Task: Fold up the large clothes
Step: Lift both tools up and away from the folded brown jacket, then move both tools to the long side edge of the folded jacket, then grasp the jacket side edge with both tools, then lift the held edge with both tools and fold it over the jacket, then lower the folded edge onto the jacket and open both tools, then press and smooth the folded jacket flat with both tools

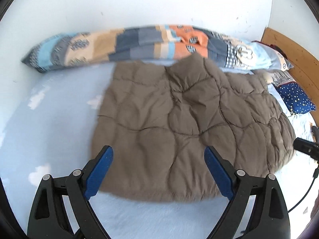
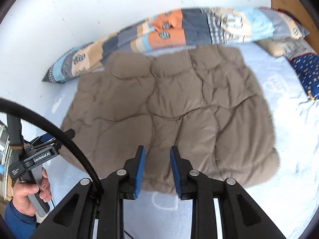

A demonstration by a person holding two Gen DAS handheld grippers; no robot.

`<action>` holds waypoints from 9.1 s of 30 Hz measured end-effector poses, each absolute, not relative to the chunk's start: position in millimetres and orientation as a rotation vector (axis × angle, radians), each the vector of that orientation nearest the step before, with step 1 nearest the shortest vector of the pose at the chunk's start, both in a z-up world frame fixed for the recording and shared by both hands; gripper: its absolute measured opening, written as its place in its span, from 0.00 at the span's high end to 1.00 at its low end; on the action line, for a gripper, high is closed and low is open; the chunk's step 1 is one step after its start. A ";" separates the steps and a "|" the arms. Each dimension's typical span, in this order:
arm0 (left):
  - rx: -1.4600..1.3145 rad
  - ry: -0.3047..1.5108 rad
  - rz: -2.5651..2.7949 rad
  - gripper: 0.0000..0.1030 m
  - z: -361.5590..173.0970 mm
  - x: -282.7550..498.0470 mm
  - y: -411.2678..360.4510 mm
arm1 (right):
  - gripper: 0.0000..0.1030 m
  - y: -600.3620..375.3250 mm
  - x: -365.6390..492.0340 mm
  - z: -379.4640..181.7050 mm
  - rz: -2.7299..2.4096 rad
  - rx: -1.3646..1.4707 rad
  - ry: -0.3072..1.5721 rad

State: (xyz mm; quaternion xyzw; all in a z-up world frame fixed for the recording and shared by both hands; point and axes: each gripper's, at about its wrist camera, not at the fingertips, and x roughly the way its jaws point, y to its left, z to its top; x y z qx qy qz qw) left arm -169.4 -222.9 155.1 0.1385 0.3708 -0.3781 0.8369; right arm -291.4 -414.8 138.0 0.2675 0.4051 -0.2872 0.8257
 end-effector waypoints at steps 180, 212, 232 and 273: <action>-0.076 1.190 -1.225 0.68 123.3 -102.1 -122.9 | 0.65 -428.2 -420.3 141.2 -0.302 0.548 0.815; -0.123 1.283 -1.040 0.34 55.5 -63.8 -124.3 | 0.49 -480.4 -402.0 55.3 -0.438 0.743 0.922; -0.403 1.177 -0.831 0.29 101.7 -36.0 -24.0 | 0.26 -472.9 -453.0 85.5 -0.636 0.777 0.917; 0.297 0.940 -1.027 0.19 113.7 -203.1 -296.7 | 0.66 -397.8 -302.2 91.1 -0.688 0.516 0.921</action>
